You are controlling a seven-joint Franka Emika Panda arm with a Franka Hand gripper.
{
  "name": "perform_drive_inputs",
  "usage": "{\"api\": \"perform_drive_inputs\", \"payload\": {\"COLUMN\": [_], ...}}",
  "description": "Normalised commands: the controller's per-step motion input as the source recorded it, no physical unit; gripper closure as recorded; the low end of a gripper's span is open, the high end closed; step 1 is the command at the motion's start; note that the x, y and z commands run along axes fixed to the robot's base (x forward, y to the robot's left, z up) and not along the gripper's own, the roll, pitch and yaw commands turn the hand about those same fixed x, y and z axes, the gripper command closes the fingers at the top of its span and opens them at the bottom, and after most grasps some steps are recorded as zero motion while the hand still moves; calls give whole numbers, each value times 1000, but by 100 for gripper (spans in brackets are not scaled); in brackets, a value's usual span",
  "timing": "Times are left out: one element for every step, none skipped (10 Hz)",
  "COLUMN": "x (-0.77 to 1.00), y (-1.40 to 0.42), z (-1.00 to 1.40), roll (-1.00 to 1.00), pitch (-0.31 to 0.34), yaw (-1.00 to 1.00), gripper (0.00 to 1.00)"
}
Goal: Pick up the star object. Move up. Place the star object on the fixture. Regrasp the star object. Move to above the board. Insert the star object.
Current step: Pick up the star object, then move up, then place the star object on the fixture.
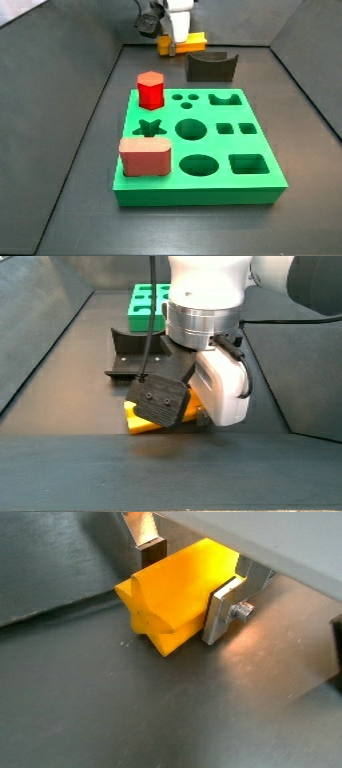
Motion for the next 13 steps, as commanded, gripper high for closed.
{"api": "perform_drive_inputs", "payload": {"x": [0, 0, 0, 0, 0, 0, 12, -20, -21, -17, -18, 0, 0], "y": [0, 0, 0, 0, 0, 0, 21, 13, 5, 3, 0, 0, 0], "z": [0, 0, 0, 0, 0, 833, 837, 735, 553, 403, 201, 1000, 1000], "roll": [0, 0, 0, 0, 0, 0, 10, 11, 28, 41, 58, 0, 4], "pitch": [0, 0, 0, 0, 0, 0, 3, 35, 59, 71, 78, 0, 9], "yaw": [0, 0, 0, 0, 0, 0, -42, -52, -51, -45, -37, 0, 8], "gripper": [100, 100, 100, 100, 100, 100, 100, 100, 100, 100, 100, 100, 100]}}
